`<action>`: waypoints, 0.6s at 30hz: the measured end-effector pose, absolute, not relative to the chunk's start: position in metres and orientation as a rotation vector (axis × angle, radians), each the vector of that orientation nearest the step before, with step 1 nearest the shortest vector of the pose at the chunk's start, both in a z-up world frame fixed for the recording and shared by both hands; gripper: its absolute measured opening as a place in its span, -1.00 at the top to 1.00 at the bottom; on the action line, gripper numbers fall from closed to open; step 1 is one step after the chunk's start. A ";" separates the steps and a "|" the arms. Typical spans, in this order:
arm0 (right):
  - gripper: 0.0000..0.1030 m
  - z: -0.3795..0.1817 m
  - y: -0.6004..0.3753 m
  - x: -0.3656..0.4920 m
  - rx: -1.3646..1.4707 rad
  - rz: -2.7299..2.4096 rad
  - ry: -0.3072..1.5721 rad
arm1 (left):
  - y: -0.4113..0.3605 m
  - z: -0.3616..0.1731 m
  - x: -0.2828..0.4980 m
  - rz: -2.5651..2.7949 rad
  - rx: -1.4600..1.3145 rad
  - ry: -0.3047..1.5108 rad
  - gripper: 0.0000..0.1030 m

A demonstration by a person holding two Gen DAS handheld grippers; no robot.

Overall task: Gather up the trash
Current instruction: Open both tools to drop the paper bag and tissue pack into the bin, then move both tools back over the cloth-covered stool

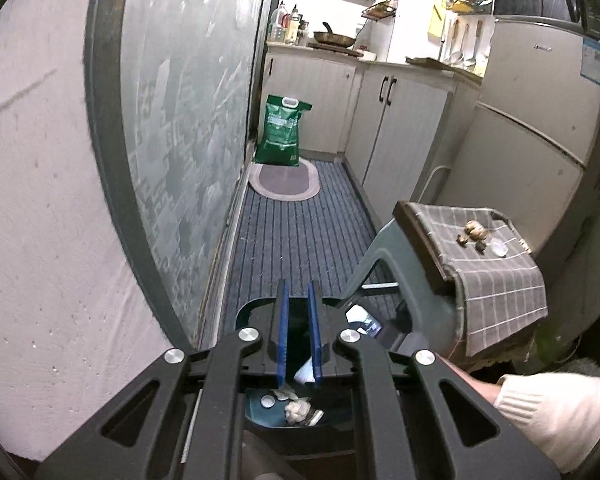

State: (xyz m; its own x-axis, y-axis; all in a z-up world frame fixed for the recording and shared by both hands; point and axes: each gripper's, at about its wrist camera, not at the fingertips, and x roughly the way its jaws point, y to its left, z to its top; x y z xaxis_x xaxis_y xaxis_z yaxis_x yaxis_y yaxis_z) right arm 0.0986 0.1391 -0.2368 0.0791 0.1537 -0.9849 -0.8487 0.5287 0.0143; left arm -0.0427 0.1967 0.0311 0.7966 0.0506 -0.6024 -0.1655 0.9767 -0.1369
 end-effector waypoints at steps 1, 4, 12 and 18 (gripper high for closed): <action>-0.23 -0.237 0.139 0.098 -0.698 0.848 1.274 | 0.195 0.033 -0.043 0.113 -0.187 0.633 0.79; -0.23 -0.229 0.139 0.094 -0.687 0.867 1.257 | 0.186 0.041 -0.042 0.098 -0.191 0.608 0.76; 0.02 -0.175 0.134 0.081 -0.625 0.959 1.144 | 0.171 0.058 -0.037 0.087 -0.188 0.561 0.69; 0.06 -0.114 0.120 0.081 -0.527 1.022 1.031 | 0.157 0.071 -0.031 0.072 -0.191 0.516 0.51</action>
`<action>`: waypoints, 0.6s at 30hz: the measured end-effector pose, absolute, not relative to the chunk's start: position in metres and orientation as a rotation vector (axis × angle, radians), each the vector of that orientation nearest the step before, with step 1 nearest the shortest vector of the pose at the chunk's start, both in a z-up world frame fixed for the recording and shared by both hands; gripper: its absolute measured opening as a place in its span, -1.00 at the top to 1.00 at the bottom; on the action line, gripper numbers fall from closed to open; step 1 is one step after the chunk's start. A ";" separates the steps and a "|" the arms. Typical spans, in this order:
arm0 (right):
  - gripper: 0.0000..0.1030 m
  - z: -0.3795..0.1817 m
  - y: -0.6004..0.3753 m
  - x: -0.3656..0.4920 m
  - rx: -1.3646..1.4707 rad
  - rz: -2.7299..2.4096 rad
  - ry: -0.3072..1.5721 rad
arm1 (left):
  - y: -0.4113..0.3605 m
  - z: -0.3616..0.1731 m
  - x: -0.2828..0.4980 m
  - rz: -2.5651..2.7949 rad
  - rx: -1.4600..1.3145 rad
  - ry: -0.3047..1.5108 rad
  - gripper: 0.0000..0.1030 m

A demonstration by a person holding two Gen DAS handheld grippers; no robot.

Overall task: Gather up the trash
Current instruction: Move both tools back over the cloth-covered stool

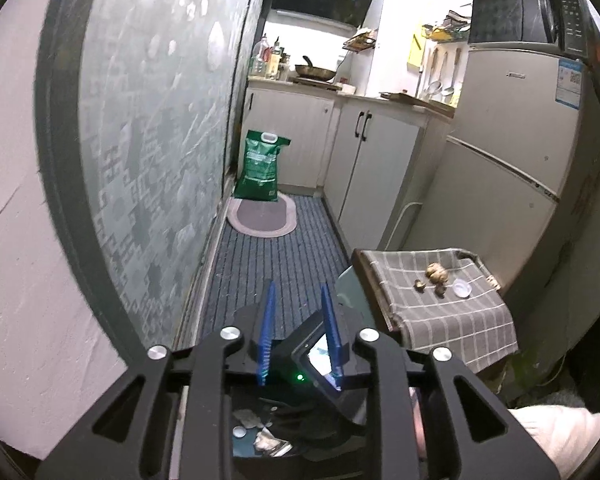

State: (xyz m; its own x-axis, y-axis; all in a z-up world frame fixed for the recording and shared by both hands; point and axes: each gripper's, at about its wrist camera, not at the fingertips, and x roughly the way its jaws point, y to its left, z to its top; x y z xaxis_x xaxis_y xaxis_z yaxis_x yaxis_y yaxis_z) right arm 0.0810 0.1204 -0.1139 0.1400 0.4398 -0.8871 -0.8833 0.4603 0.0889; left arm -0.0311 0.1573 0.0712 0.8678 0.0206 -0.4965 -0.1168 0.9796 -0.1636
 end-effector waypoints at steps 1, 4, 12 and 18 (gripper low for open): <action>0.11 -0.103 0.116 0.082 -0.508 1.029 1.010 | 0.154 0.073 -0.030 0.072 -0.187 0.507 0.50; 0.13 -0.067 0.098 0.086 -0.440 1.040 0.940 | 0.149 0.077 -0.026 0.067 -0.181 0.492 0.48; 0.13 -0.011 0.035 0.116 -0.322 0.960 0.807 | 0.122 0.078 -0.004 0.034 -0.170 0.493 0.42; 0.13 -0.003 -0.013 0.142 -0.262 0.886 0.786 | 0.098 0.067 0.019 0.003 -0.151 0.519 0.35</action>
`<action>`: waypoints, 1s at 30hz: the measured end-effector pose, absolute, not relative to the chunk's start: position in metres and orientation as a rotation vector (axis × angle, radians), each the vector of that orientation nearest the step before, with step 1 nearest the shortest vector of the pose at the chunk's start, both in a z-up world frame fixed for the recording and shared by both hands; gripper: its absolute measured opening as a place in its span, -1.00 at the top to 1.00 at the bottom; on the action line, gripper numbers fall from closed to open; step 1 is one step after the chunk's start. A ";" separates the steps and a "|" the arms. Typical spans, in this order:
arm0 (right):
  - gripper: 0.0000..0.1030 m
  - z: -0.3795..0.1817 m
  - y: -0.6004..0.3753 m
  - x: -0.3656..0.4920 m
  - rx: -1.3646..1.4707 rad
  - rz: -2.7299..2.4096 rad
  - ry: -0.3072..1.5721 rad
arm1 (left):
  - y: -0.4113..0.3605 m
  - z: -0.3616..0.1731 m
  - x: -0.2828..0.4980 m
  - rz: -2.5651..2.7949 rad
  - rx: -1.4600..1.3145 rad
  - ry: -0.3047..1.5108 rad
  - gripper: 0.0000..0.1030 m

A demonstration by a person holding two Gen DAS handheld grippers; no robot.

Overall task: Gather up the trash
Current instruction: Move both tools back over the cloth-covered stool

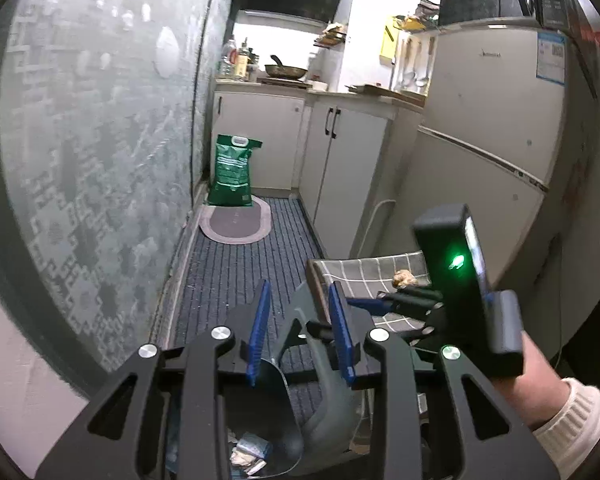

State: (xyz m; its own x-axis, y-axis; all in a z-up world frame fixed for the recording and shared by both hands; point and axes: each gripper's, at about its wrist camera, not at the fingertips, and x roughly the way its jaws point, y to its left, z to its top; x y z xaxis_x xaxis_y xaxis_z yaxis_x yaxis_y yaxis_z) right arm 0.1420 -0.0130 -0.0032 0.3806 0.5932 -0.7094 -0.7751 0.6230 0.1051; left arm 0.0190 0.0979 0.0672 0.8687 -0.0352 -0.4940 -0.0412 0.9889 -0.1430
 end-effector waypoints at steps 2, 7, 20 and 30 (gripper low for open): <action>0.13 -0.002 -0.026 0.145 -0.252 0.865 0.782 | 0.091 0.062 0.028 -0.008 -0.152 0.530 0.35; 0.13 0.001 -0.064 0.161 -0.237 0.792 0.766 | 0.073 0.051 0.047 -0.039 -0.136 0.561 0.32; 0.13 -0.011 -0.148 0.196 -0.182 0.615 0.772 | 0.028 0.009 0.095 -0.082 -0.089 0.668 0.25; -0.12 -0.032 -0.180 0.214 -0.224 0.538 0.803 | 0.007 -0.022 0.119 -0.106 -0.051 0.750 0.25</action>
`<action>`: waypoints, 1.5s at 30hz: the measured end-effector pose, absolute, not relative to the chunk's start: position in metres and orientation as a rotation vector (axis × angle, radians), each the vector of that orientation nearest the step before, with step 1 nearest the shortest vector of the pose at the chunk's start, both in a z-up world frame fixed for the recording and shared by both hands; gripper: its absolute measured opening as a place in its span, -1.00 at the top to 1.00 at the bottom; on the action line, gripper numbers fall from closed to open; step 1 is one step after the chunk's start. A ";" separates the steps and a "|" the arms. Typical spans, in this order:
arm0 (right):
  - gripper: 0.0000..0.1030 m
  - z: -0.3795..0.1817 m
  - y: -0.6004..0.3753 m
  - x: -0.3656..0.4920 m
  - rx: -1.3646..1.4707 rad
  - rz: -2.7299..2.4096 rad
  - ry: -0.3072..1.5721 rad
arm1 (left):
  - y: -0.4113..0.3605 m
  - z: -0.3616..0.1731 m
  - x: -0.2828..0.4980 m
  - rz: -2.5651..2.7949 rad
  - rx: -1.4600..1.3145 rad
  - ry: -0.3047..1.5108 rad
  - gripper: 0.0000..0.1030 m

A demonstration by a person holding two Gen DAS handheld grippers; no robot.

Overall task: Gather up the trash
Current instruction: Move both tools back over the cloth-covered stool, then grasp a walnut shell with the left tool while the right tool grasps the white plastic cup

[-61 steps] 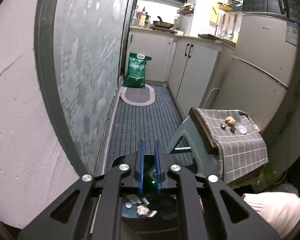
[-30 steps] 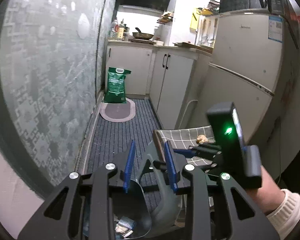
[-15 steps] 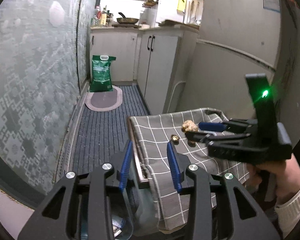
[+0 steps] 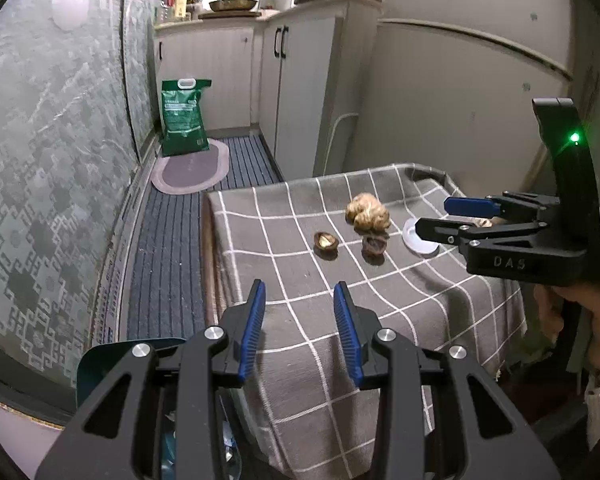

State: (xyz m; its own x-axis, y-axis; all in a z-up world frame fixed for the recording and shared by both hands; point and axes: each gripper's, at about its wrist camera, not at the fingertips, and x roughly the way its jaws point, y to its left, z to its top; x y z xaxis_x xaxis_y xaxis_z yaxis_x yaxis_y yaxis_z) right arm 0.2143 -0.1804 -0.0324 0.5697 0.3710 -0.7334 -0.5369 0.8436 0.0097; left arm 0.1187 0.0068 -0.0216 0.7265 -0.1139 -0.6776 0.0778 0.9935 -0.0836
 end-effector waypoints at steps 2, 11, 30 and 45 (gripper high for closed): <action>-0.12 -0.038 -0.185 0.217 -0.221 0.544 0.815 | 0.004 -0.026 0.123 -0.112 -0.049 0.761 0.25; -0.12 -0.051 -0.180 0.216 -0.274 0.573 0.823 | -0.013 -0.037 0.140 -0.134 -0.027 0.781 0.25; 0.23 -0.034 -0.195 0.212 -0.197 0.614 0.807 | -0.023 -0.051 0.170 -0.118 -0.004 0.796 0.28; 0.23 -0.023 -0.211 0.198 -0.185 0.624 0.776 | -0.026 -0.051 0.193 -0.068 -0.007 0.803 0.51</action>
State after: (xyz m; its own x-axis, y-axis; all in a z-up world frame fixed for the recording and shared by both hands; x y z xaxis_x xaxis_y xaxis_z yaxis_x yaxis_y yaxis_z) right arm 0.1976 -0.2107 -0.0228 0.5449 0.4571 -0.7029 -0.5887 0.8055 0.0675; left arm 0.1931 -0.0261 -0.0508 0.6927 -0.0639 -0.7184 0.0585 0.9978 -0.0323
